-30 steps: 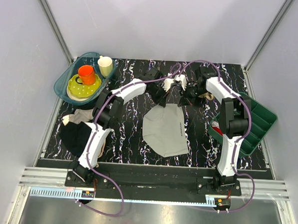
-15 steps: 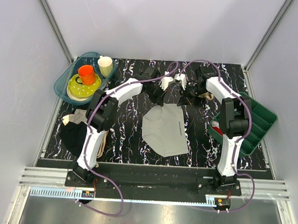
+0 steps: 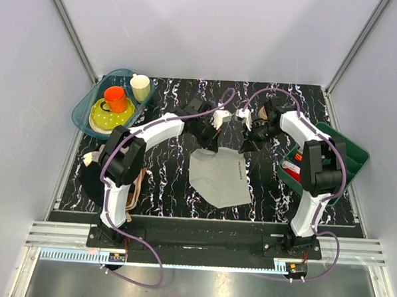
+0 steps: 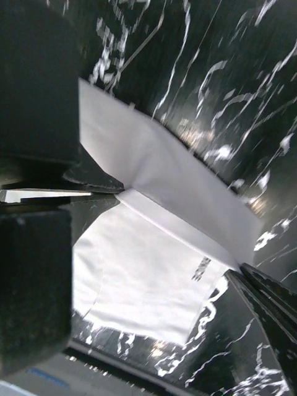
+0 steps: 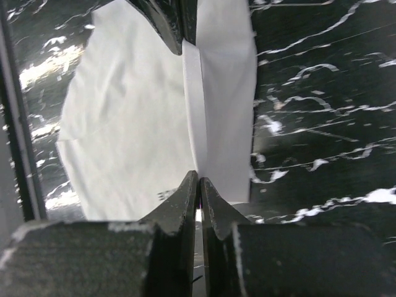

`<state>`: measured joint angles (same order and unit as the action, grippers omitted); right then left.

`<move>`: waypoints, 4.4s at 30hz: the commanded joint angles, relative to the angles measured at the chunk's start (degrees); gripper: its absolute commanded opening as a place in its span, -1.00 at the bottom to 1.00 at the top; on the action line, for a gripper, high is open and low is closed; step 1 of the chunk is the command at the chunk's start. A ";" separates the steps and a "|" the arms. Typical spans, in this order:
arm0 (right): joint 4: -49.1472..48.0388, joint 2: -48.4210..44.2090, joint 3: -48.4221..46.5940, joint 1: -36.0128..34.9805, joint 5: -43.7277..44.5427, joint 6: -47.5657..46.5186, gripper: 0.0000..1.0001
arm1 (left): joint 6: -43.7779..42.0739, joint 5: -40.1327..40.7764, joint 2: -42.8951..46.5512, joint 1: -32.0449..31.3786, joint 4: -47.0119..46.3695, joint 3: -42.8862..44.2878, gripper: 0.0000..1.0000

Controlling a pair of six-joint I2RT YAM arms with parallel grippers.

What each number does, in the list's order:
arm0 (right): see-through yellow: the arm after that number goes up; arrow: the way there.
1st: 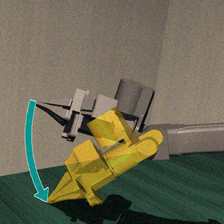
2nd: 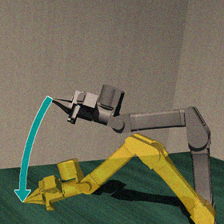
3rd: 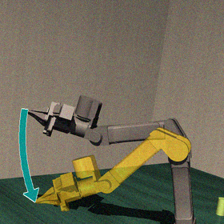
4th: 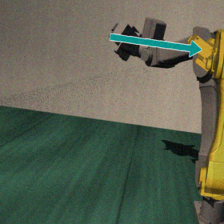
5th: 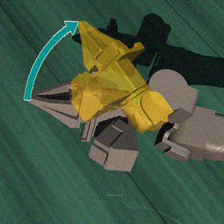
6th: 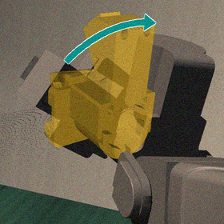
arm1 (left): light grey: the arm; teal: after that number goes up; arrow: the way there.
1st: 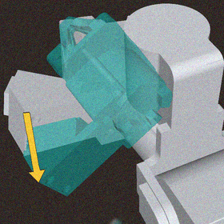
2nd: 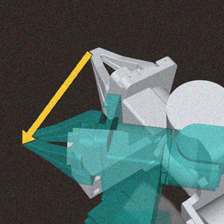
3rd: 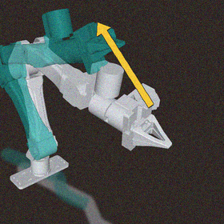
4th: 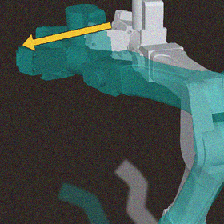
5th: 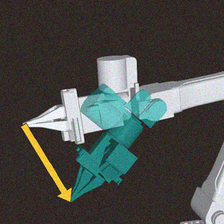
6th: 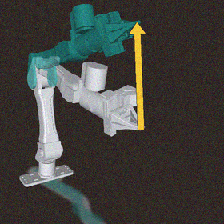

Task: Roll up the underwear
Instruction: Fold the underwear at the center of the board.

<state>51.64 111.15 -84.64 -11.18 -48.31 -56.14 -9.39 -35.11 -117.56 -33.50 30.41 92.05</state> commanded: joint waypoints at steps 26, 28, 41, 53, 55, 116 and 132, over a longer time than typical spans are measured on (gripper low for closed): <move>2.59 -23.61 29.09 -1.04 -0.91 -15.40 -0.77 | 13.43 11.03 20.09 -14.75 -9.14 -24.10 -0.97; 2.33 -23.61 29.79 -1.12 -0.38 -15.67 -0.77 | 14.13 11.38 20.00 -15.28 -9.67 -25.07 -0.97; -8.54 -31.68 37.34 -5.68 -0.22 -12.52 0.00 | 21.16 11.91 21.14 -16.69 -16.35 -29.48 -0.99; -35.73 -41.11 50.54 -19.22 16.85 0.68 0.28 | 26.79 9.54 21.23 -16.34 -19.07 -29.65 -0.99; -35.99 -40.41 50.54 -20.19 17.11 1.38 0.22 | 27.93 9.19 21.40 -16.08 -19.86 -29.82 -1.00; -21.48 -23.09 33.75 -27.75 28.53 18.43 -0.16 | 33.38 -0.83 14.20 -8.43 -35.16 -34.92 -1.00; -24.22 -19.48 34.37 -27.93 33.99 20.63 -0.68 | 33.82 -2.42 13.14 -7.81 -36.74 -35.01 -1.00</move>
<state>30.61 90.41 -50.52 -38.70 -17.87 -37.82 24.53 -33.61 -105.19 -40.12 -1.06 56.55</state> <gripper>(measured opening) 0.201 0.005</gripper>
